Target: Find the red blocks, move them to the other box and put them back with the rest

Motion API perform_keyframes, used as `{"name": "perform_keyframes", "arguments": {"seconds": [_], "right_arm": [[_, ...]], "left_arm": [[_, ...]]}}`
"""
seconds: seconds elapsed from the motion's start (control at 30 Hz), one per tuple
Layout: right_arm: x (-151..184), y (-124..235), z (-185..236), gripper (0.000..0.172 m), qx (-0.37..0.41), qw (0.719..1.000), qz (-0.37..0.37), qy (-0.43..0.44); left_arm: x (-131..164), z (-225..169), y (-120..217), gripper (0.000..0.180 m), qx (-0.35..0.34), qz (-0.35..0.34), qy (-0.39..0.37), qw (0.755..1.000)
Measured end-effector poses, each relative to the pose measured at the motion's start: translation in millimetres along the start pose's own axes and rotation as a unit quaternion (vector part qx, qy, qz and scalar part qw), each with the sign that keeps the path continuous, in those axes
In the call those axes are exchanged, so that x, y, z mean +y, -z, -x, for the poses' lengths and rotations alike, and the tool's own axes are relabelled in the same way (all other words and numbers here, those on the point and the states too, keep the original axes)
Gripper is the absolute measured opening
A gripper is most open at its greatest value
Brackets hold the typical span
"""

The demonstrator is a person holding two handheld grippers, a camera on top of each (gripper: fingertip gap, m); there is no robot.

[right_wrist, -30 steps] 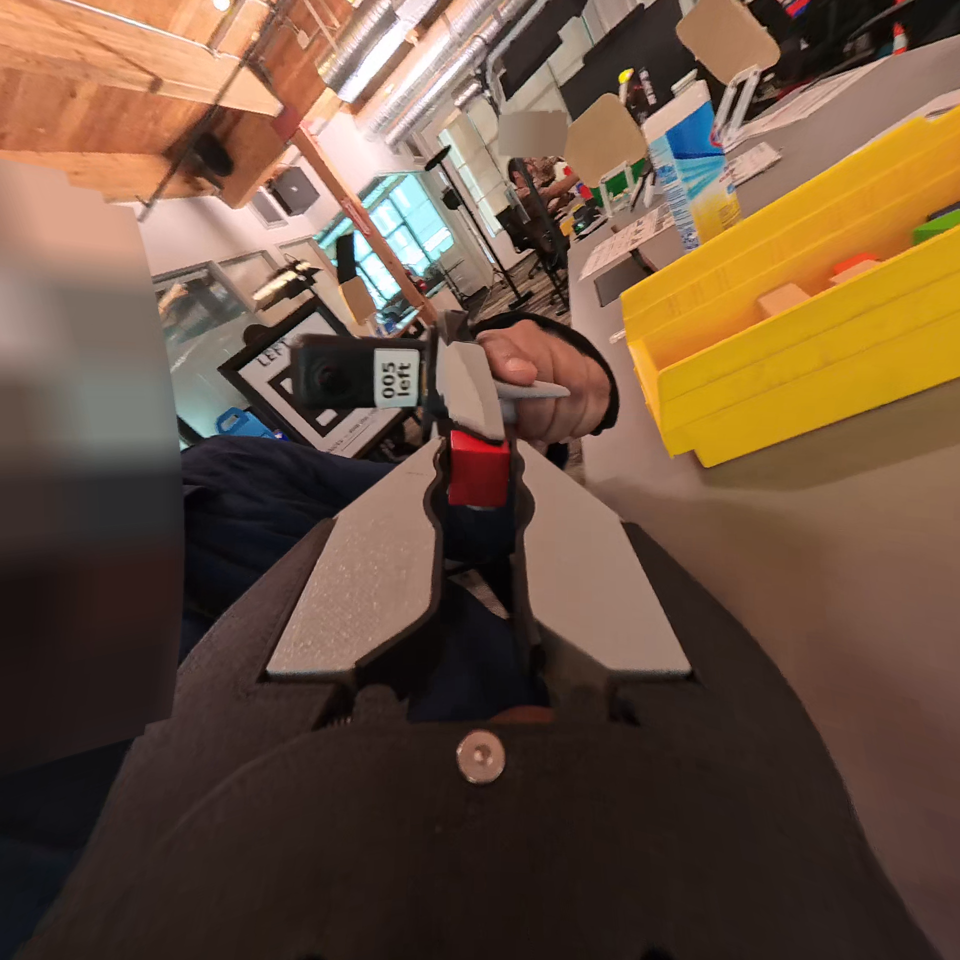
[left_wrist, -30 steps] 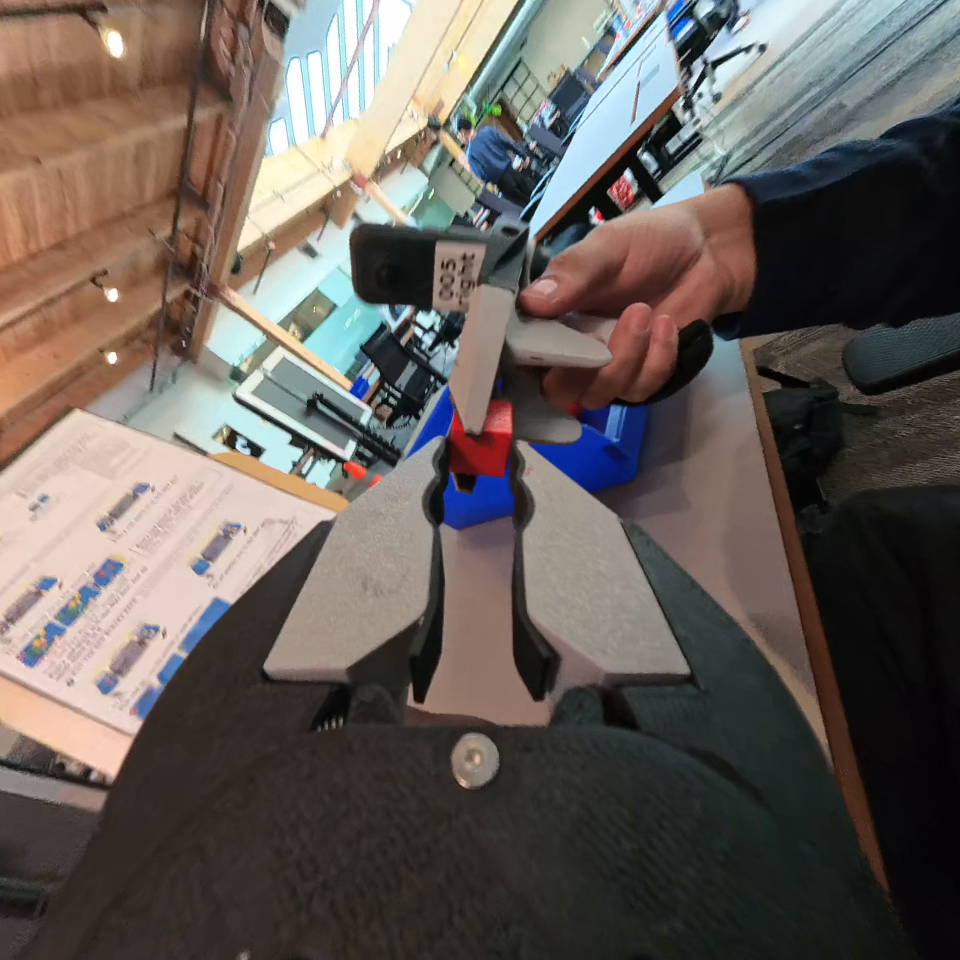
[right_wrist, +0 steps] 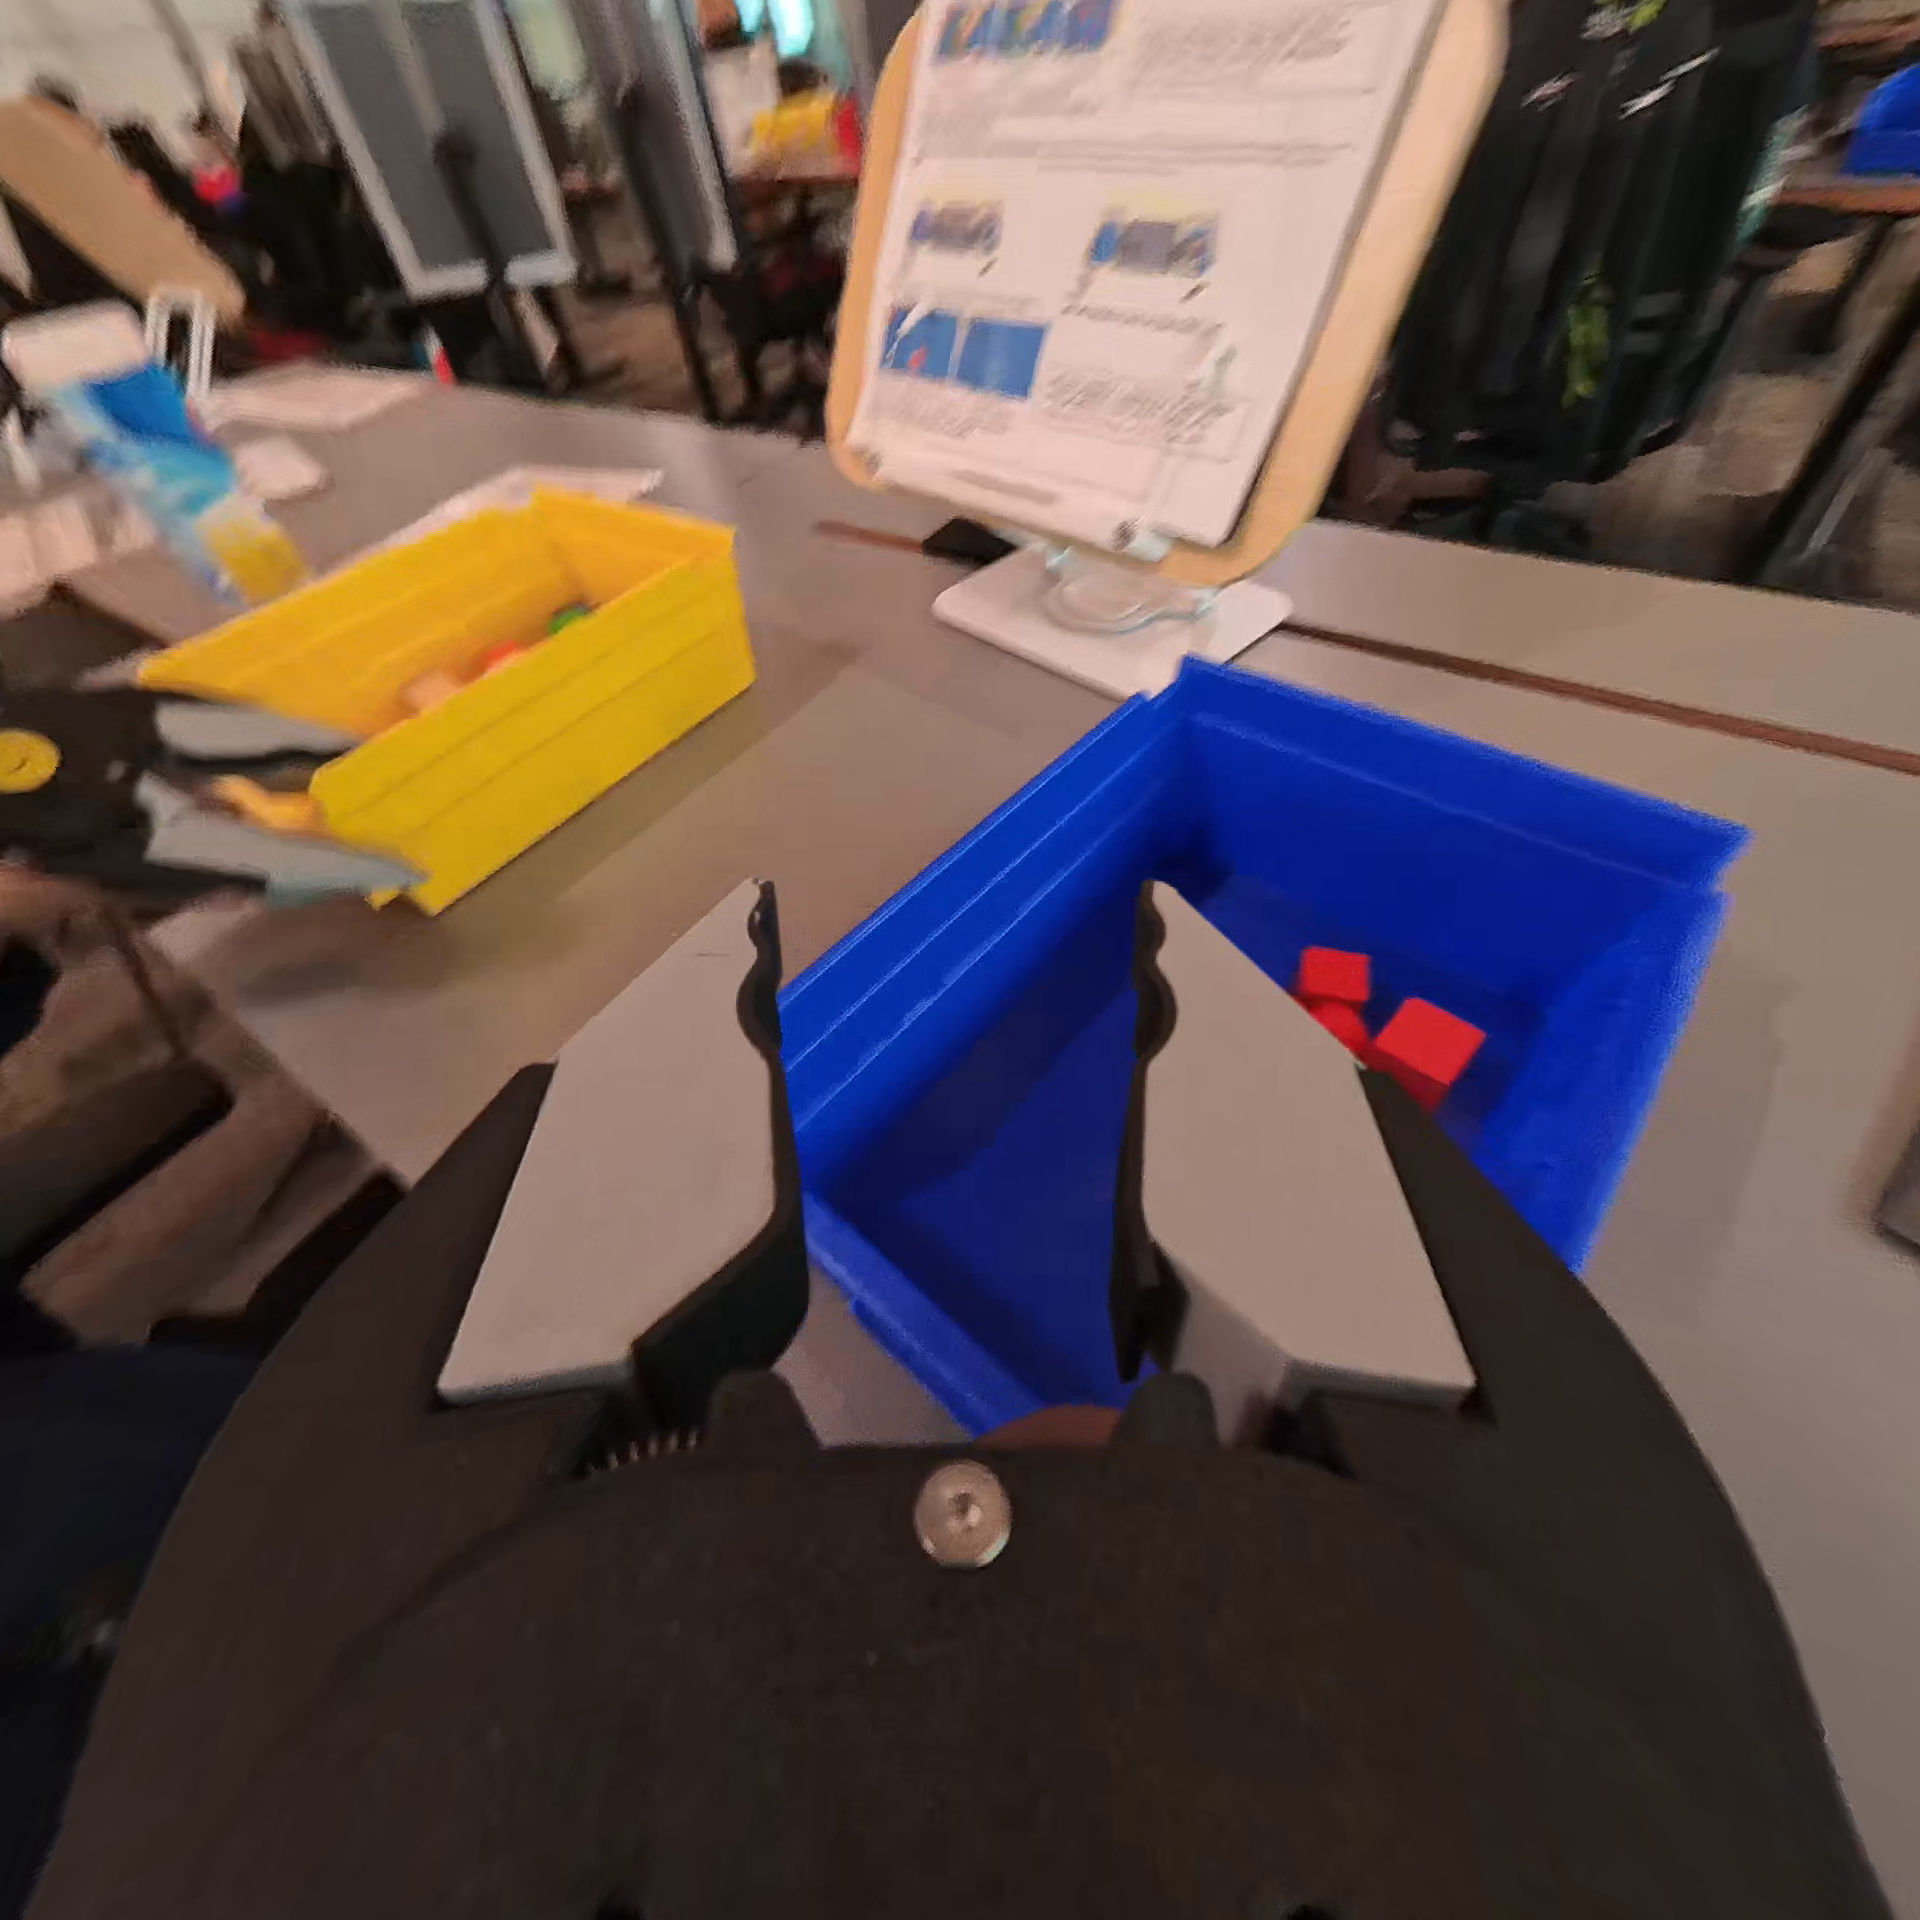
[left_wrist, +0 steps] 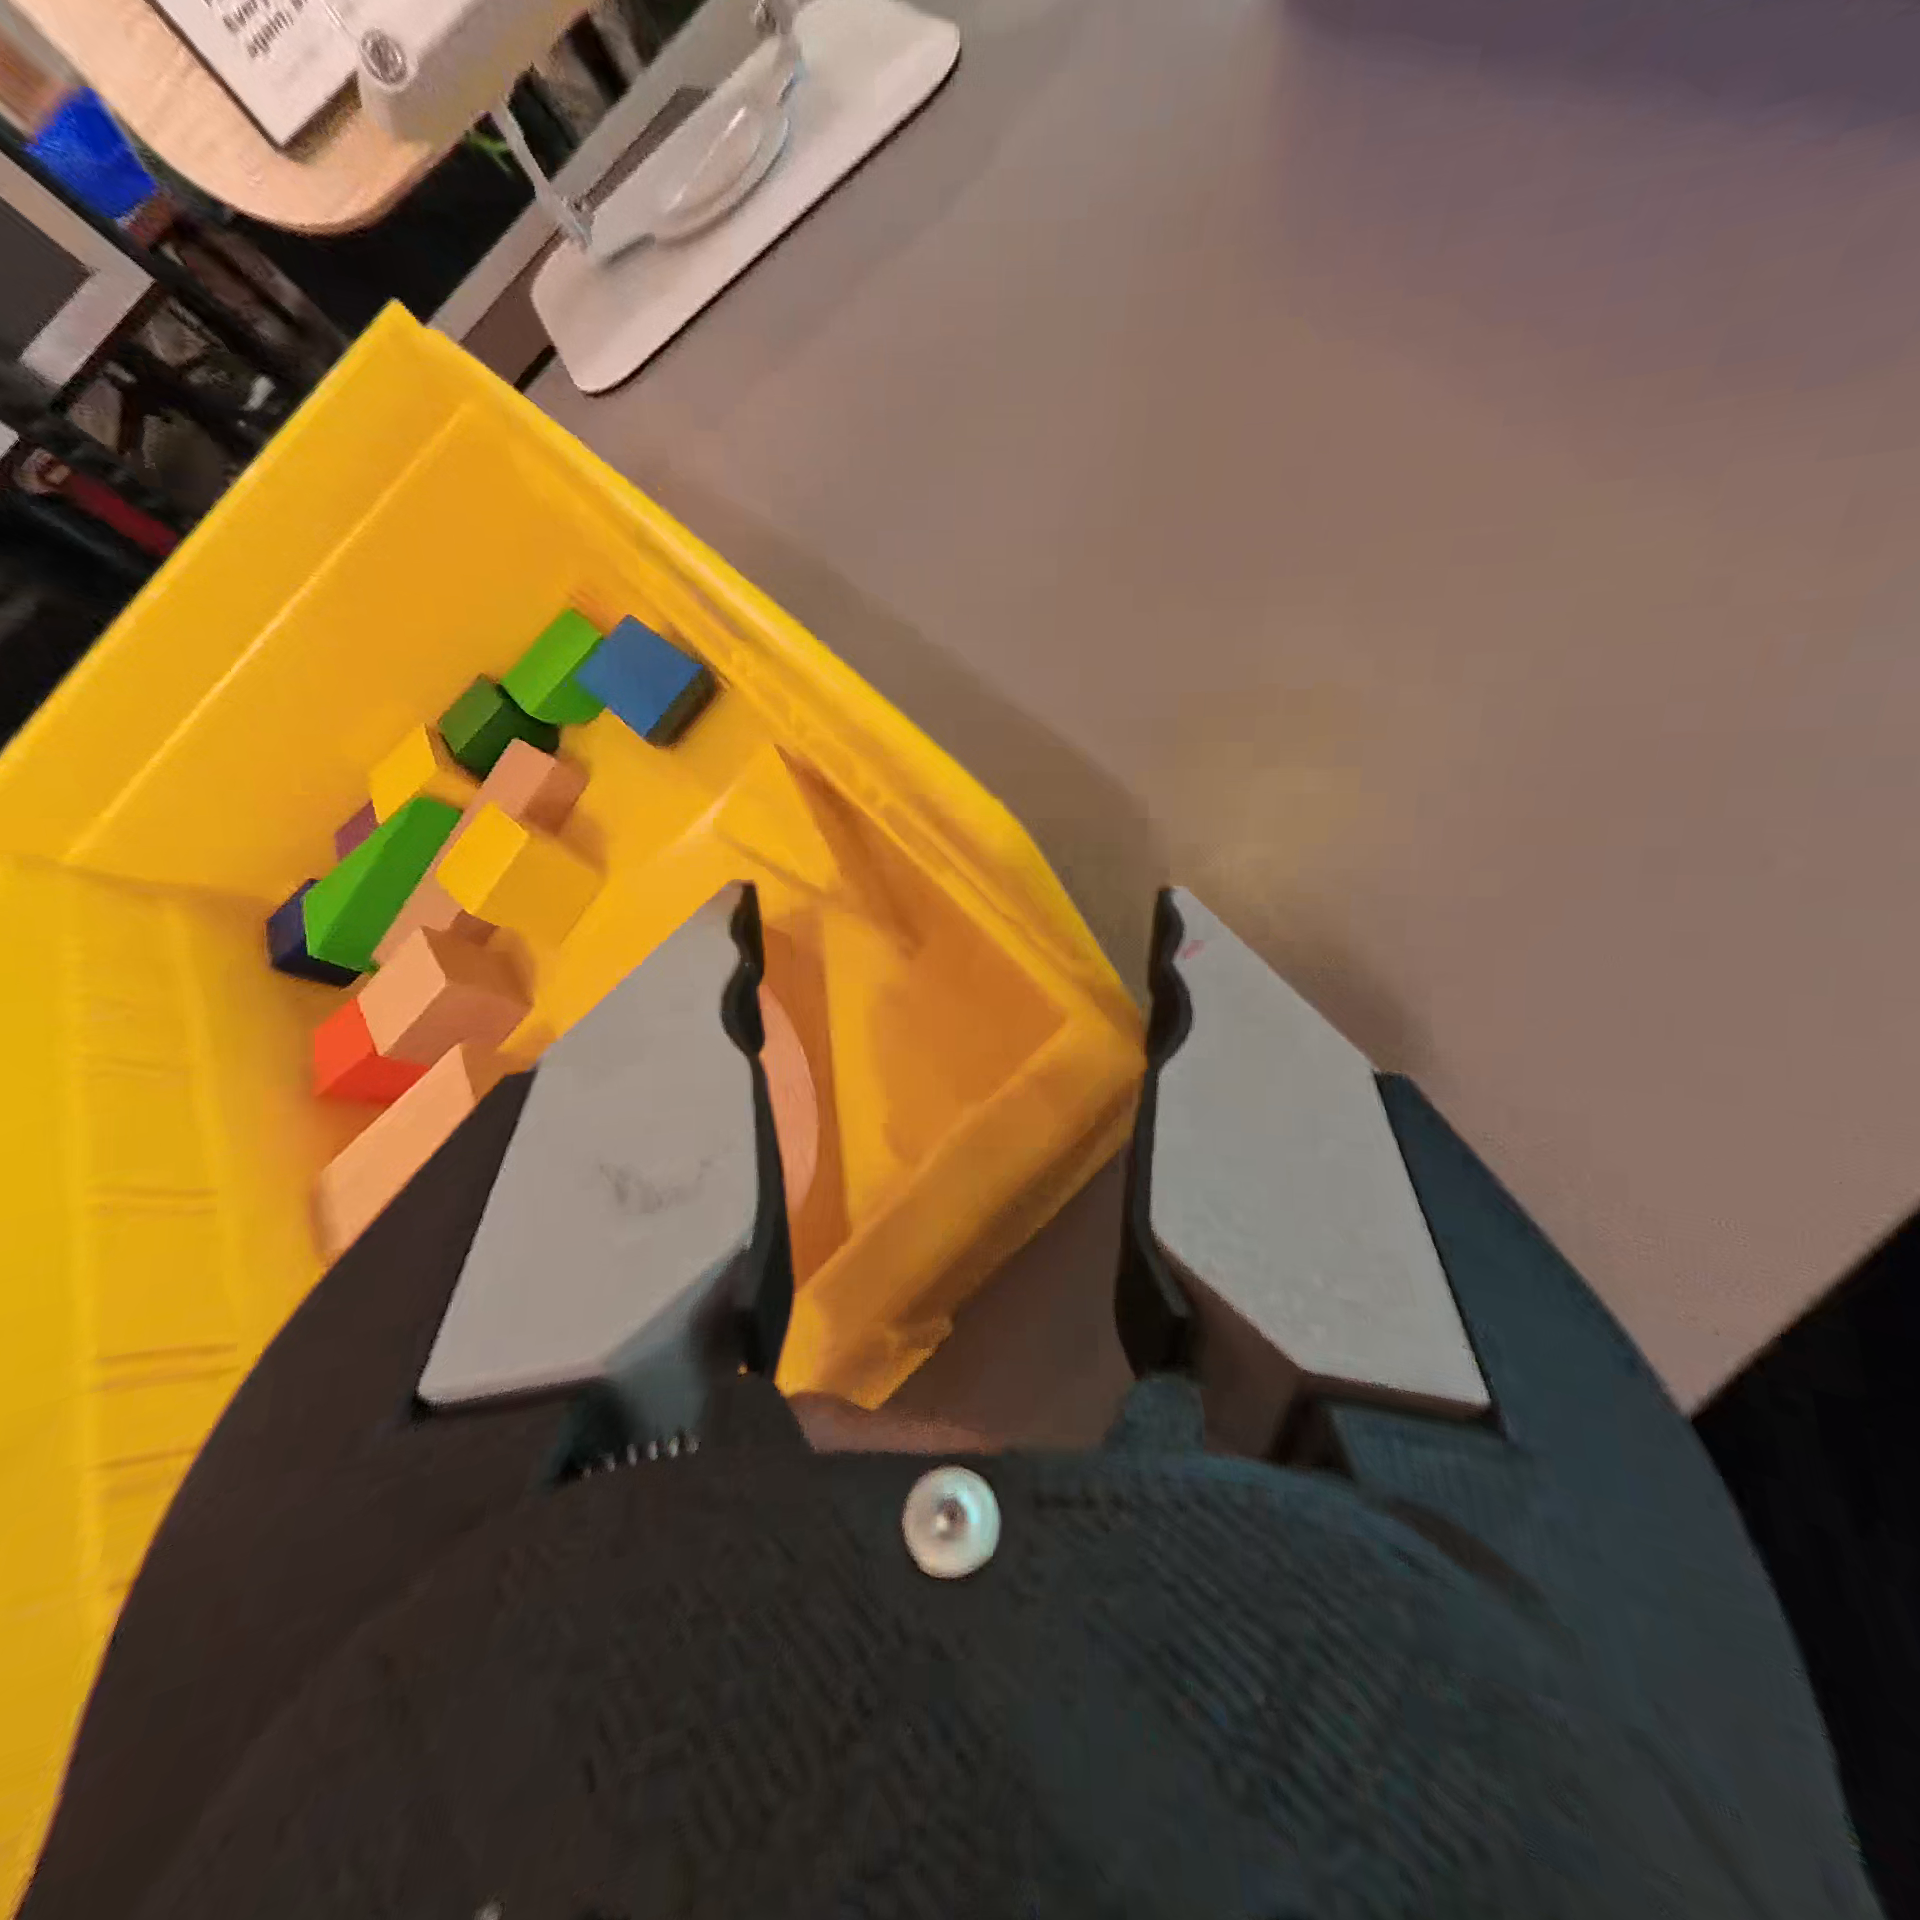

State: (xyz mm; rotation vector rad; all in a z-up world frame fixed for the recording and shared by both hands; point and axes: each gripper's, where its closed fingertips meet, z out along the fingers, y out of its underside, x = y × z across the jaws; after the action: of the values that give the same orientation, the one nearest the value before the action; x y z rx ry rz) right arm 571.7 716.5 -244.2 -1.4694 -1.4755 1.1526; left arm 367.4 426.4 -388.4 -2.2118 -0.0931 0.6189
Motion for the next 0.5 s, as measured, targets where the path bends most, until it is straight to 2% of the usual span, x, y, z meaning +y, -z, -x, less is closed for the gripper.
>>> {"name": "perform_keyframes", "arguments": {"seconds": [0.07, 0.13, 0.23, 0.3, 0.47, 0.5], "right_arm": [[18, -14, 18, 0.069, -0.011, 0.998, 0.053, 0.028], [36, -31, 35, 0.068, -0.023, 0.995, 0.092, 0.038], [68, -60, 65, 0.071, -0.06, 0.988, 0.143, 0.025], [86, -78, 73, 0.073, -0.047, 0.985, 0.165, 0.034], [108, -108, 69, 0.081, 0.034, 0.978, 0.192, 0.071], [114, -112, 71, 0.09, 0.035, 0.976, 0.201, 0.07]], "left_arm": [[2, -5, -9, 0.067, 0.01, 0.004, 0.011, 1.0], [10, -6, -21, 0.077, 0.01, 0.02, 0.016, 1.0], [12, -3, -22, 0.08, -0.001, 0.031, 0.013, 0.999], [15, 0, -21, 0.083, -0.007, 0.039, 0.018, 0.999], [9, -7, -16, 0.06, -0.004, 0.027, -0.032, 0.999], [1, -9, -12, 0.054, 0.006, 0.009, -0.02, 1.0]]}}
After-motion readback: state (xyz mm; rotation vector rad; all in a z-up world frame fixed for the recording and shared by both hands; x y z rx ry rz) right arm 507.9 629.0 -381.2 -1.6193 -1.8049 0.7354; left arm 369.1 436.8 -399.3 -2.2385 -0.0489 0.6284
